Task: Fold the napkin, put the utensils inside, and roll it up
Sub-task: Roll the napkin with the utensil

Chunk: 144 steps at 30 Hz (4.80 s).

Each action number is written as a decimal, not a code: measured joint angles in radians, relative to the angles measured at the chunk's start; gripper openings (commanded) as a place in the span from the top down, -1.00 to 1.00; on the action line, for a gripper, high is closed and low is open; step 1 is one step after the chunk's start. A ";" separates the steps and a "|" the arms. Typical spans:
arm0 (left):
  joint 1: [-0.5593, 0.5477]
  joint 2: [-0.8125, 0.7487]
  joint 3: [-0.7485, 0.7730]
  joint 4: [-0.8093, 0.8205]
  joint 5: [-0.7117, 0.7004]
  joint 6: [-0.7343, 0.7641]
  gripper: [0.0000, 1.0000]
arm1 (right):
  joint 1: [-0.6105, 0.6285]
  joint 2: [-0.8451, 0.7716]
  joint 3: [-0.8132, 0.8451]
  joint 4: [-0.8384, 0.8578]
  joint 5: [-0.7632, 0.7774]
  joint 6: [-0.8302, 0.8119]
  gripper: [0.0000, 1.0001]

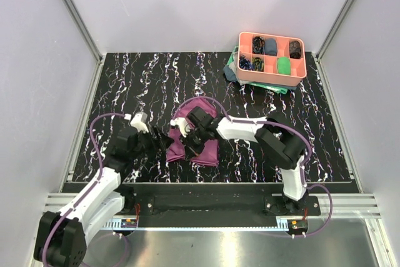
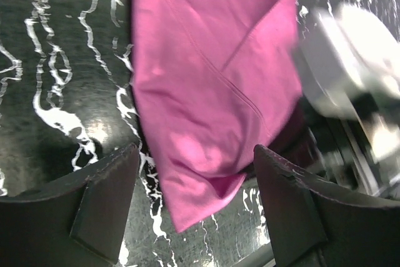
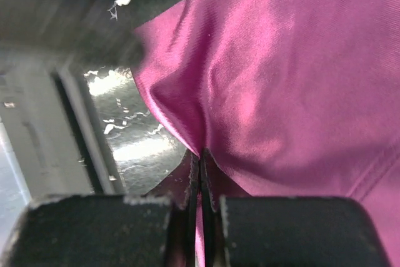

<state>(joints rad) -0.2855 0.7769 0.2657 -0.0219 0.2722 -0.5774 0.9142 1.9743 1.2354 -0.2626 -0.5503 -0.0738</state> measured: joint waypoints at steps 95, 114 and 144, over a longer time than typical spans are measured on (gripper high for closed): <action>-0.236 0.064 -0.022 -0.100 -0.310 -0.328 -0.24 | -0.197 0.340 0.304 -0.233 -0.514 0.150 1.00; -0.235 0.116 -0.072 0.033 -0.318 -0.516 0.75 | -0.197 0.340 0.304 -0.233 -0.508 0.150 1.00; 0.079 0.240 0.036 -0.069 0.048 -0.360 1.00 | 0.187 -0.221 -0.198 0.241 0.446 -0.016 -0.90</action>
<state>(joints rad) -0.2062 1.0164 0.3016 -0.0906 0.3199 -0.9371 1.1007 1.7531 1.0378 -0.0212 -0.1047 -0.0895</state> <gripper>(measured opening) 0.020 0.943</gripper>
